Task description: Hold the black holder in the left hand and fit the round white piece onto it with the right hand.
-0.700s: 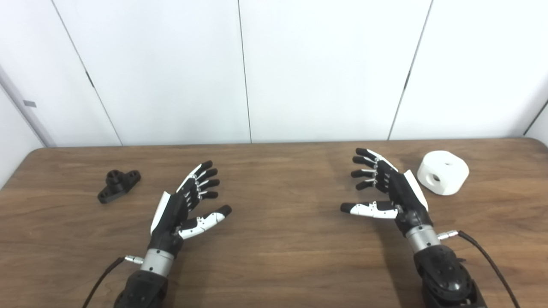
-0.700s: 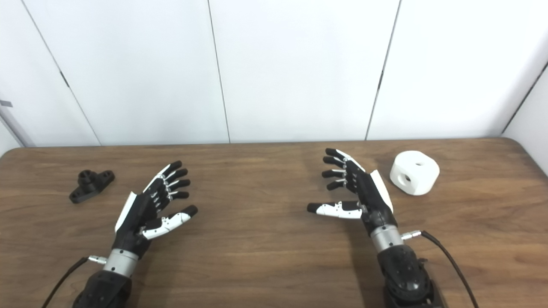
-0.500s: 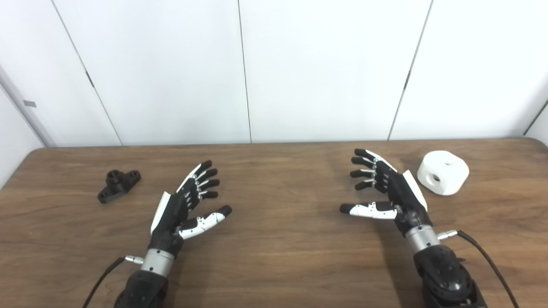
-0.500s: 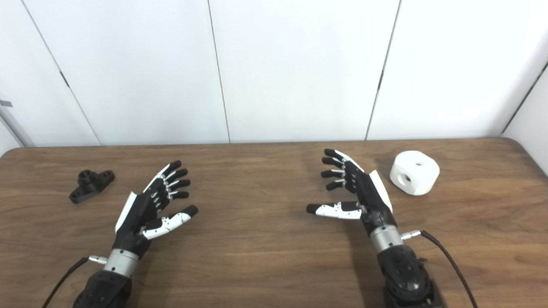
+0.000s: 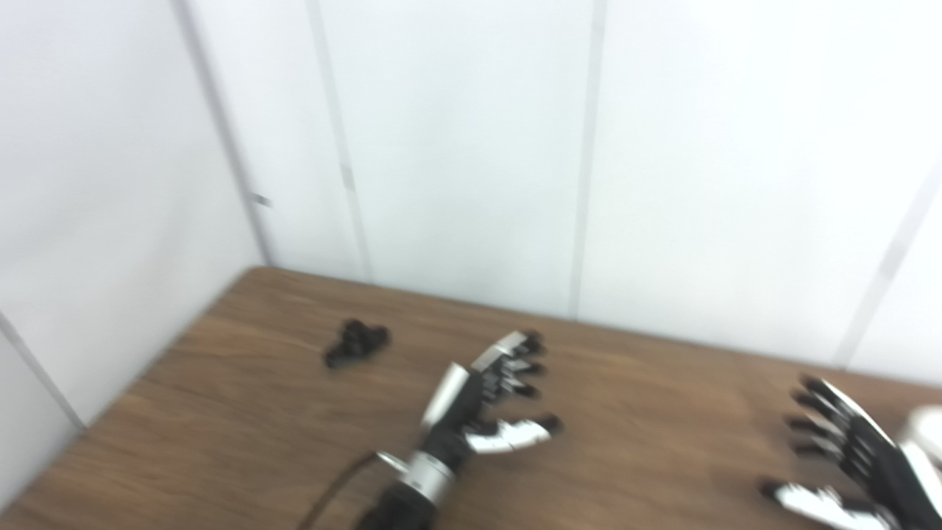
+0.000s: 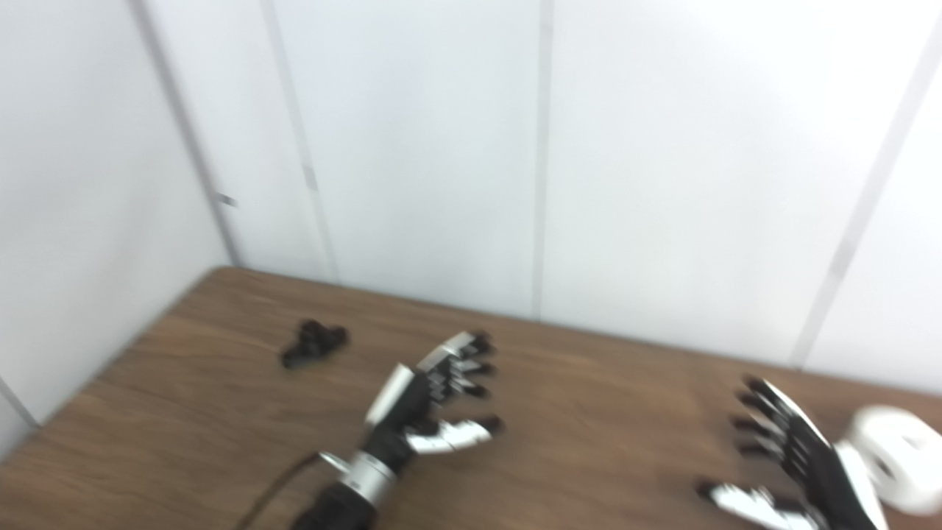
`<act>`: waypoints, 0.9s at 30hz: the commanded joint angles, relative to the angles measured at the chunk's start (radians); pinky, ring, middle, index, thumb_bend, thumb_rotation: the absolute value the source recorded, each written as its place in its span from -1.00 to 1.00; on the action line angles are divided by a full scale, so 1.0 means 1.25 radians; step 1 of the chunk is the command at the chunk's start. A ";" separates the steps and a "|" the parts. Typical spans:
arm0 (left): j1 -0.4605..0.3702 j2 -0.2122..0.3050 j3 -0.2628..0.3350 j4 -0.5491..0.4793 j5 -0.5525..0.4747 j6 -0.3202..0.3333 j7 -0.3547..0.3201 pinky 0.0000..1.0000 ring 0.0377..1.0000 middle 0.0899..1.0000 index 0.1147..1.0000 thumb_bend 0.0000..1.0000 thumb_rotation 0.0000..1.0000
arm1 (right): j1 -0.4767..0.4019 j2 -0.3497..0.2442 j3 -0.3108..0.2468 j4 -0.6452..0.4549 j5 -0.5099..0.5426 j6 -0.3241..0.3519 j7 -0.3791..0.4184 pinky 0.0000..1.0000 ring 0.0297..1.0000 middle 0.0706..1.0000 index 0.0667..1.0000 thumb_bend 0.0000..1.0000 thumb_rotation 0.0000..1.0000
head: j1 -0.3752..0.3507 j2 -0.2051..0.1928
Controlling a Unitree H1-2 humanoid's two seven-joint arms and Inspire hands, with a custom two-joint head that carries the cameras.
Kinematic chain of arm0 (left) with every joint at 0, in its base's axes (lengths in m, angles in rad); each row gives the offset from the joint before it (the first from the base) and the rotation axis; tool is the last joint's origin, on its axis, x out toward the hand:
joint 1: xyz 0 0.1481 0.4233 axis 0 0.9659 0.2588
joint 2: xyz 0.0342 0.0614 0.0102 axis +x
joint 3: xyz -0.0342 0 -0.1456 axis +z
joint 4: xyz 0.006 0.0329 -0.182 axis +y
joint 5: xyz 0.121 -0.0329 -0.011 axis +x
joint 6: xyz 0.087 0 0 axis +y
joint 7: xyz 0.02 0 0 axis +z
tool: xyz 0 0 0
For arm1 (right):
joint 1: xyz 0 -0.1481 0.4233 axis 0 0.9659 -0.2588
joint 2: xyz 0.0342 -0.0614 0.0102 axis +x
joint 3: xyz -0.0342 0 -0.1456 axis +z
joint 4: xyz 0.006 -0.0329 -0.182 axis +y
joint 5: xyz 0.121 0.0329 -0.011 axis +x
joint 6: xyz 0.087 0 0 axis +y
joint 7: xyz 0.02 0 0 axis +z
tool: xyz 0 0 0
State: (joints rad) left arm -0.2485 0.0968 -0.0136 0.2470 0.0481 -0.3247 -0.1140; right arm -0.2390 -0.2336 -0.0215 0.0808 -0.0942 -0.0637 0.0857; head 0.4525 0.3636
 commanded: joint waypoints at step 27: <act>0.014 0.055 0.018 -0.105 0.032 0.043 0.021 0.18 0.40 0.60 0.55 0.32 -0.97 | -0.003 -0.022 -0.007 -0.079 -0.014 0.035 0.006 0.08 0.37 0.60 0.66 0.54 -1.00 | 0.018 0.014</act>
State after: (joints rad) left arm -0.2016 0.1524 -0.0016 0.1638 0.0987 -0.2706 -0.0945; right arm -0.2235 -0.2449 -0.0226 0.0119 -0.1226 0.0063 0.0918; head 0.4771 0.3789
